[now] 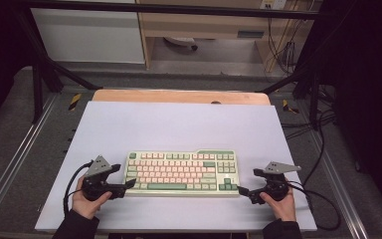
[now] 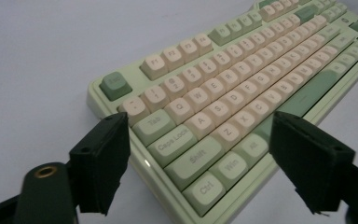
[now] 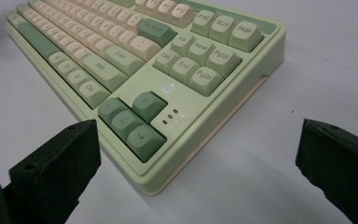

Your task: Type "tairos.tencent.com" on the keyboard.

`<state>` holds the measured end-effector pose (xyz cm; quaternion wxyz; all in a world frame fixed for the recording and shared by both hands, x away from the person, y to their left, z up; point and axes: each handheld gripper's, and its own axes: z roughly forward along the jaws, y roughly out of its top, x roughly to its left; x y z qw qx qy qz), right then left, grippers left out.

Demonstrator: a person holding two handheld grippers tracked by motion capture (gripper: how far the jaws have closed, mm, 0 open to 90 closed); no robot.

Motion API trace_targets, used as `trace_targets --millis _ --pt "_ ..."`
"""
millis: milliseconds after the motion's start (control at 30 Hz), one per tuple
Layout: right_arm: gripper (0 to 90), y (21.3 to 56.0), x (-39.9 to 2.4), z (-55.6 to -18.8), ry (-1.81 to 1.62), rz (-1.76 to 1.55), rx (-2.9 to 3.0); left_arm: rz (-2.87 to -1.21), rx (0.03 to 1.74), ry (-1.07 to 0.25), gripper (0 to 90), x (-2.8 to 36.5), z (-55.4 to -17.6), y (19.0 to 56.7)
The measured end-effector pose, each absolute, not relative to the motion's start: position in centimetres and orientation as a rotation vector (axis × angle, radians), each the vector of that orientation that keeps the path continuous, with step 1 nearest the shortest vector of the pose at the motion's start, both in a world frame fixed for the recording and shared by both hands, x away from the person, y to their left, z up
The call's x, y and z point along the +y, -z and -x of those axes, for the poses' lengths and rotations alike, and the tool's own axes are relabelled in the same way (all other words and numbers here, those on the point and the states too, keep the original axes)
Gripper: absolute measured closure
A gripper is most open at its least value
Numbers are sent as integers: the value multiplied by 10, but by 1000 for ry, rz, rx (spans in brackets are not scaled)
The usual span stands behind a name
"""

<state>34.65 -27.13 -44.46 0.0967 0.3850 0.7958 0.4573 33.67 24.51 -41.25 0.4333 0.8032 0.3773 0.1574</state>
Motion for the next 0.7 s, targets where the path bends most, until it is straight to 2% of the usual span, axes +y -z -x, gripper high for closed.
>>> trace_targets --millis 67,100,200,300,433,567,700 --pt "5 444 -271 -346 -1357 -1142 2356 -2002 940 -391 259 240 -338 411" --pt "5 445 -271 -347 -1358 -1138 2357 -2005 940 -391 314 237 -339 411" --pt "5 445 -271 -347 -1357 -1140 2359 -2013 944 -385 352 228 -342 411" --pt "5 445 -271 -347 -1357 -1138 2358 -2016 944 -375 442 217 -346 410" --pt "5 444 -272 -346 -1359 -1139 2355 -2015 939 -376 499 210 -348 409" --pt "5 444 -271 -346 -1356 -1138 2359 -2011 934 -377 612 202 -351 408" --pt "5 444 -272 -346 -1358 -1139 2357 -2016 930 -379 679 193 -354 407"
